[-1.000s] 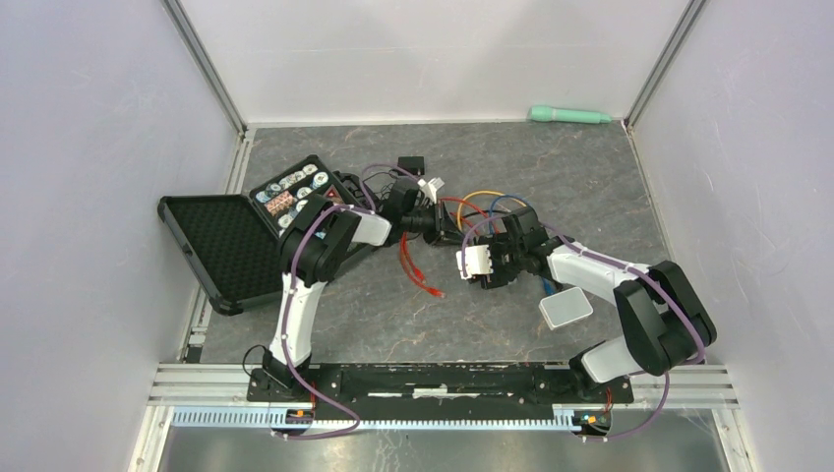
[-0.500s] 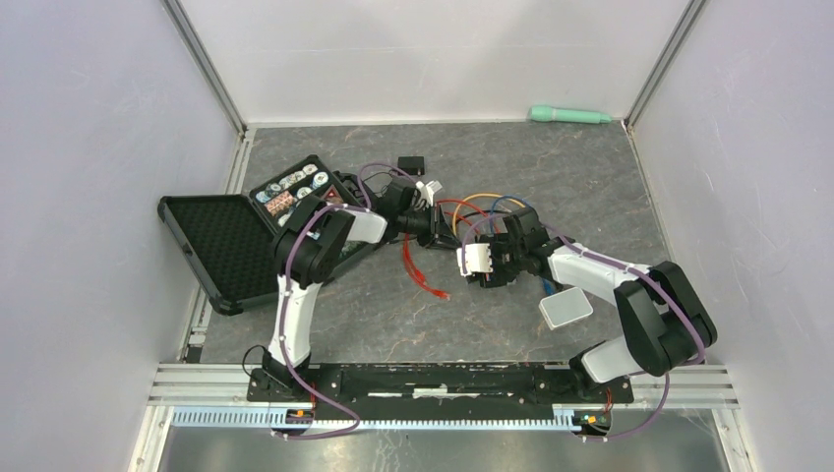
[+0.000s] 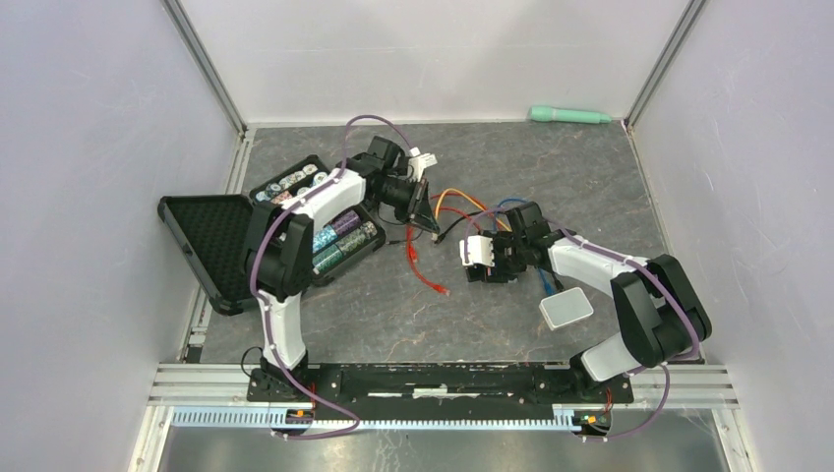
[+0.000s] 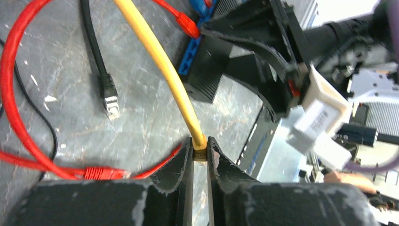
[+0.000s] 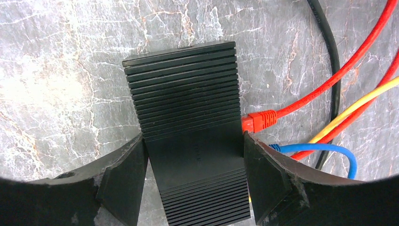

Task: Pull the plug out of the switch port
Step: Pull the connector from the switch port, then place the connector at the center of the board.

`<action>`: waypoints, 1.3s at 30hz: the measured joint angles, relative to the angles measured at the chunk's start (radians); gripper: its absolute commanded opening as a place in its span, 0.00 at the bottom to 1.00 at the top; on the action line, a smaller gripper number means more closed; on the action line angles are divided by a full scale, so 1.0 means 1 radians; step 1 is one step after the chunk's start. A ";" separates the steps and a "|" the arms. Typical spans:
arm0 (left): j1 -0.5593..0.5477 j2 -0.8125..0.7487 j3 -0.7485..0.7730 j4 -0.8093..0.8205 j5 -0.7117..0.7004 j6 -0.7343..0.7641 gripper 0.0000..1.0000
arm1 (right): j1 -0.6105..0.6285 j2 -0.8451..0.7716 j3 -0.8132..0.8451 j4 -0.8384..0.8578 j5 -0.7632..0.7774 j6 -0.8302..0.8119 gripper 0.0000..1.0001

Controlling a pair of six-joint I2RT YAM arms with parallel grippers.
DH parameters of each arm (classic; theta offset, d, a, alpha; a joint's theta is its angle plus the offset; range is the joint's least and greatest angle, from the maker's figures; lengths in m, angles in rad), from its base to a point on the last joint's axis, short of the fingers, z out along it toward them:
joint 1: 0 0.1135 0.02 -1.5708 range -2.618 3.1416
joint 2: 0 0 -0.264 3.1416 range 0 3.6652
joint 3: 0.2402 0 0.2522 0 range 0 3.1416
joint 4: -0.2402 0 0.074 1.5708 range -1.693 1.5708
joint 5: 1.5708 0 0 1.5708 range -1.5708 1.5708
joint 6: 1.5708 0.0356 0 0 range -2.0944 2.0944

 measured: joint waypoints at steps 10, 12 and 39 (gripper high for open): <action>0.070 -0.059 0.109 -0.257 0.109 0.176 0.02 | -0.014 0.002 0.002 -0.007 -0.014 0.039 0.10; 0.087 -0.090 0.109 -0.254 0.121 0.173 0.02 | -0.016 0.002 0.002 -0.007 -0.014 0.045 0.10; 0.184 0.349 0.729 0.623 0.195 -0.740 0.02 | -0.033 0.009 0.000 -0.002 -0.037 0.075 0.10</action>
